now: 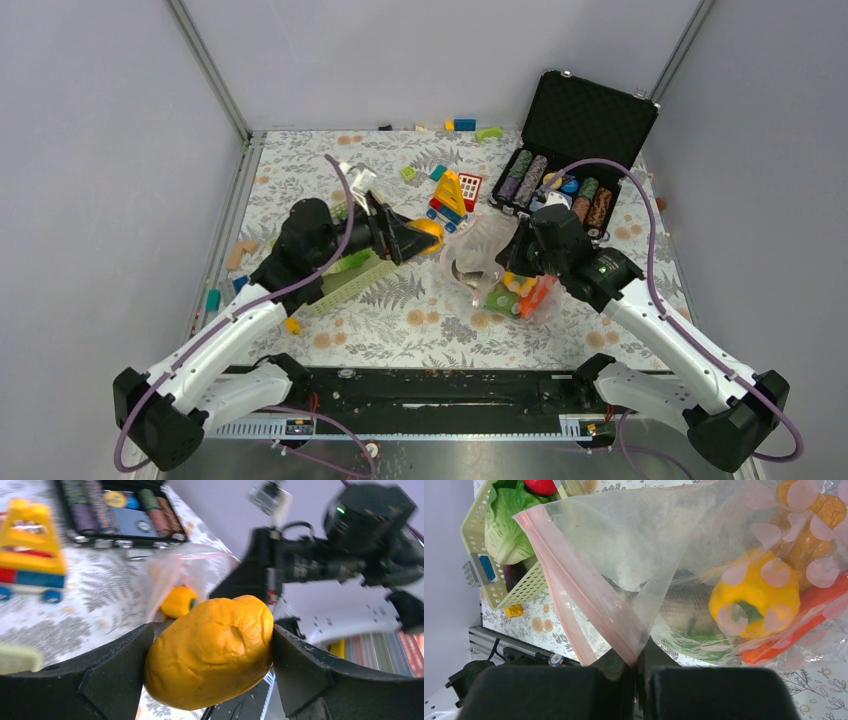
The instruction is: Place the food in the zip-top bag and seal the zipper
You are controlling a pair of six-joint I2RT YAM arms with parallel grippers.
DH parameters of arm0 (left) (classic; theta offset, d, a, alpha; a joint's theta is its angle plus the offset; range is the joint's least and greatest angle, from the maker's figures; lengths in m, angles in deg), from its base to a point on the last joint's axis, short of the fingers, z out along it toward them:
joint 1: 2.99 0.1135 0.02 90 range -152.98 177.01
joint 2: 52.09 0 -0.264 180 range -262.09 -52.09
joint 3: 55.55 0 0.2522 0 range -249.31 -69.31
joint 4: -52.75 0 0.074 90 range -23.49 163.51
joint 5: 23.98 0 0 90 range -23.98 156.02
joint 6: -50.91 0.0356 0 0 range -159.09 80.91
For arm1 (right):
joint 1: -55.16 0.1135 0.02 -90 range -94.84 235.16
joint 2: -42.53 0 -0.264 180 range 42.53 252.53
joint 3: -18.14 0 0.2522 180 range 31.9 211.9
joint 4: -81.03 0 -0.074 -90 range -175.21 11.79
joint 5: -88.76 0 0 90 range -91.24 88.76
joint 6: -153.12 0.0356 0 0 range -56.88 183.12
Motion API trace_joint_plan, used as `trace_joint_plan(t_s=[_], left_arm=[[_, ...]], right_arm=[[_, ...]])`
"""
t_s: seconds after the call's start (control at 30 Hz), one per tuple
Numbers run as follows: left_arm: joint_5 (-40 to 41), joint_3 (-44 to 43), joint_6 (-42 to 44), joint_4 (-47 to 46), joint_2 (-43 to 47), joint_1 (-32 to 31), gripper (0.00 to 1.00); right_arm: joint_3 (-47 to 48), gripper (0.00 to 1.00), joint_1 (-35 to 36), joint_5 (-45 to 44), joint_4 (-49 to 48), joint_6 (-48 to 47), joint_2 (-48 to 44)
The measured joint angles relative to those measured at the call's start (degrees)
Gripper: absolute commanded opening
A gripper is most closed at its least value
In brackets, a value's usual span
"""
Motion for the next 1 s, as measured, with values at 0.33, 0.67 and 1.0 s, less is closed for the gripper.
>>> trace_joint_plan(t_s=[0.33, 0.67, 1.0], left_arm=[[-3.76, -4.17, 8.5, -2.58, -10.54, -12.72, 0.47], [-2.16, -8.83, 9.18, -2.47, -21.49, -14.08, 0.47], [9.6, -10.62, 7.17, 0.2, -24.57, -16.5, 0.46]], right_arm=[[0.0, 0.0, -0.09, 1.42, -0.02, 0.0, -0.04], [0.0, 0.0, -0.15, 5.16, 0.02, 0.0, -1.27], [0.31, 0.0, -0.2, 7.23, 0.07, 0.07, -3.5]])
